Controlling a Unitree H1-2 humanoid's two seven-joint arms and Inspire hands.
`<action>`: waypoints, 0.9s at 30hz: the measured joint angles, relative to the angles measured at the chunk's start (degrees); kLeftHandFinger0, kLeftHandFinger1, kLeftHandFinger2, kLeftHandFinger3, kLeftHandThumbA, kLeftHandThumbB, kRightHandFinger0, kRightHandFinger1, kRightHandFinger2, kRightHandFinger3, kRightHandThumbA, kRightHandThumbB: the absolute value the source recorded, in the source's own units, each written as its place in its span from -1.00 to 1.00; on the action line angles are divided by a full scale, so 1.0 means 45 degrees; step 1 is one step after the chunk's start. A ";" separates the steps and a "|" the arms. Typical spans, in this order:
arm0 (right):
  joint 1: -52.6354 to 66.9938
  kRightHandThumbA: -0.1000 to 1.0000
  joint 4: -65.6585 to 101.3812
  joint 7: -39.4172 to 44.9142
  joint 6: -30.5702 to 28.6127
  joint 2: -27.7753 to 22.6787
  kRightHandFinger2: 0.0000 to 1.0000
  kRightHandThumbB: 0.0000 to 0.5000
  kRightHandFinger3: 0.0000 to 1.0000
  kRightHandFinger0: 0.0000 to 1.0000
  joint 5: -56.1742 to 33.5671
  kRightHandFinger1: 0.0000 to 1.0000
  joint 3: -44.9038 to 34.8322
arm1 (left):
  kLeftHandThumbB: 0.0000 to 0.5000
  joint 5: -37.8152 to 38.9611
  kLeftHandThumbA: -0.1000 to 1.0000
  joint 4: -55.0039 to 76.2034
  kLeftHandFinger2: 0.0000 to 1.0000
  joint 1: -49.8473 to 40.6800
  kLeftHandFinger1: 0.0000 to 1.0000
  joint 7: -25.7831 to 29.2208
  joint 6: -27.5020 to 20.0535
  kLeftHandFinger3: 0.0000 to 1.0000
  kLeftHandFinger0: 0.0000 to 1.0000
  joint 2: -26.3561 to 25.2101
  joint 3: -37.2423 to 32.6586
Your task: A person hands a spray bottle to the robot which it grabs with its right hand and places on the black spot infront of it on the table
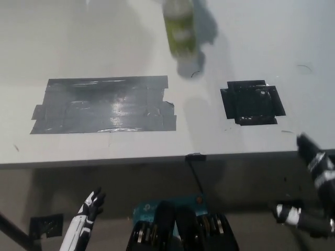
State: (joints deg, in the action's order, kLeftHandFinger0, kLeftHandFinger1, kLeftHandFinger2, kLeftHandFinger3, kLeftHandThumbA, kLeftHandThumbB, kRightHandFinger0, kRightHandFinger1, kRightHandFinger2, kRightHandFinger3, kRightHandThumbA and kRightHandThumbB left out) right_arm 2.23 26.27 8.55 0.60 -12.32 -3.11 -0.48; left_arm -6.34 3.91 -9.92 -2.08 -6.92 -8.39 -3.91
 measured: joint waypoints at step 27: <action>-0.9868 0.98 -1.0056 -0.0453 0.3910 0.2255 1.00 0.88 1.00 1.00 -0.0150 1.00 0.0669 | -0.40 0.0019 1.00 0.0062 1.00 -0.0046 1.00 -0.0118 -0.0086 1.00 1.00 0.0007 0.0121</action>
State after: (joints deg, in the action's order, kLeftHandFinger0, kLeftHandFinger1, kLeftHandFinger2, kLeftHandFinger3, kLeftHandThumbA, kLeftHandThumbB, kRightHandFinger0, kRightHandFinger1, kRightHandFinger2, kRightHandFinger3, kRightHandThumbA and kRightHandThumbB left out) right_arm -42.18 -18.98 6.51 18.20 -2.17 -3.79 2.53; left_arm -6.26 4.19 -10.13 -2.61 -7.31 -8.36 -3.36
